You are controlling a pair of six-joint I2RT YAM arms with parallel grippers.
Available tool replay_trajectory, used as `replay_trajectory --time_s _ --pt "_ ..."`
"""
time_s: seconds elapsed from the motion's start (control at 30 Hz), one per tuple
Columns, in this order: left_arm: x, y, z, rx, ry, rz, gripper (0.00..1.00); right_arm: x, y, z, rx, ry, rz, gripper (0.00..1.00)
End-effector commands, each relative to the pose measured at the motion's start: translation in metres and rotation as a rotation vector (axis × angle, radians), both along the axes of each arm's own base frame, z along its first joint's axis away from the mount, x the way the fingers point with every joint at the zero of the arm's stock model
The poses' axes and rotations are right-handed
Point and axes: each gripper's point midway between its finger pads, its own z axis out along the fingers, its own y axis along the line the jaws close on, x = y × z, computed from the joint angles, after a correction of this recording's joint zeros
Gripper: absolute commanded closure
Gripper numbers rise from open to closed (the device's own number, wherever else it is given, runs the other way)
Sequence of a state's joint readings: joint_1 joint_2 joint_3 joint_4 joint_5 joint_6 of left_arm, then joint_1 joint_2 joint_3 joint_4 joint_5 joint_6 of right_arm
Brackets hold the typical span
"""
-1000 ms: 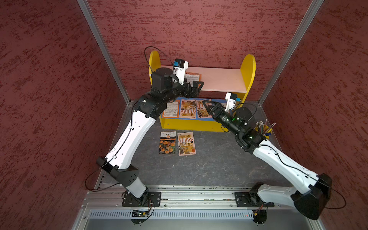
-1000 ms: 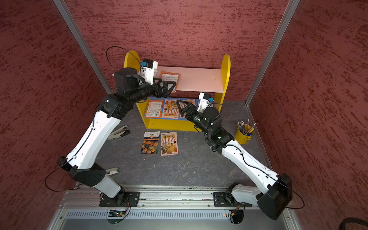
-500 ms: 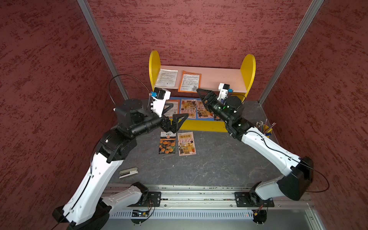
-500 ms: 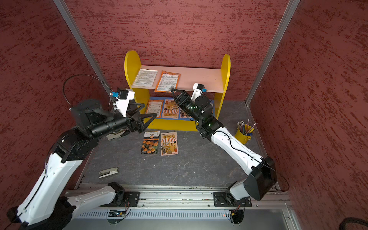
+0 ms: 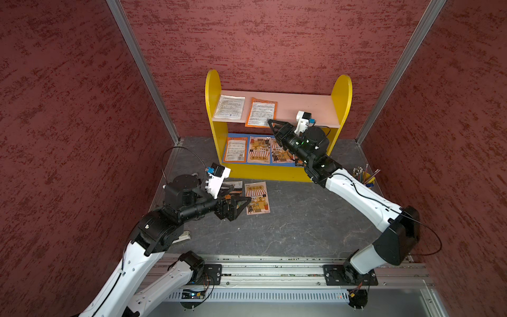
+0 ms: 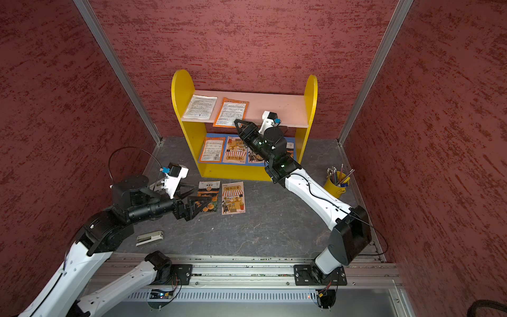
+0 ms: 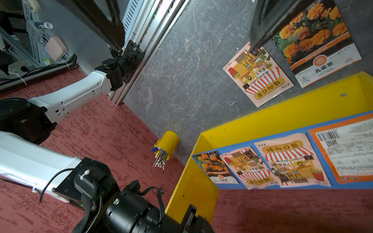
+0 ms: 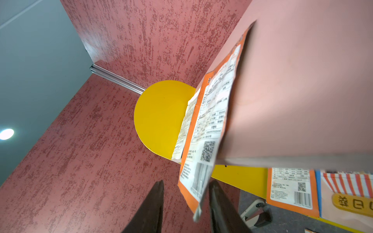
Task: Take the seed bag off the shelf
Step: Pick up the seed packet from the shelf.
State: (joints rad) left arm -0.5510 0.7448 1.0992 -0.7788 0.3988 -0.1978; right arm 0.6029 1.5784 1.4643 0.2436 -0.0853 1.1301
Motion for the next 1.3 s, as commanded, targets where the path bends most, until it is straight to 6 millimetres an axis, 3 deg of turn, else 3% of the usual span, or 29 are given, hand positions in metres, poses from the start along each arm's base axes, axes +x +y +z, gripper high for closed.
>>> replay_trajectory --time_s 0.0,0.17,0.43,0.7,0.77,0.8,1.03,1.27 --pt "0.004 -0.008 0.004 -0.056 0.0 -0.008 0.0 0.005 0.0 0.015 0.035 -0.032 0.002 0.64" --pt "0.009 -0.015 -0.005 -0.061 0.032 -0.023 0.0 0.01 -0.002 0.012 0.034 -0.026 -0.01 0.74" --pt "0.019 -0.017 0.001 -0.133 0.025 0.026 0.0 0.013 -0.01 0.013 0.031 -0.046 -0.023 1.0" --pt "0.039 -0.025 0.014 -0.292 0.018 0.079 0.0 -0.01 -0.037 0.02 -0.011 -0.152 -0.029 1.0" --pt "0.044 -0.025 0.019 -0.33 0.006 0.092 0.0 -0.014 -0.042 0.012 -0.038 -0.154 -0.027 1.0" --pt "0.046 -0.025 0.022 -0.347 0.0 0.098 0.0 -0.025 -0.048 0.022 -0.04 -0.187 -0.02 1.0" --pt "0.073 -0.023 0.021 -0.453 0.008 0.14 0.0 -0.057 -0.047 -0.001 -0.042 -0.202 0.077 1.0" --pt "0.095 -0.021 0.04 -0.559 -0.022 0.111 0.0 -0.085 -0.041 -0.018 -0.084 -0.22 0.182 1.0"
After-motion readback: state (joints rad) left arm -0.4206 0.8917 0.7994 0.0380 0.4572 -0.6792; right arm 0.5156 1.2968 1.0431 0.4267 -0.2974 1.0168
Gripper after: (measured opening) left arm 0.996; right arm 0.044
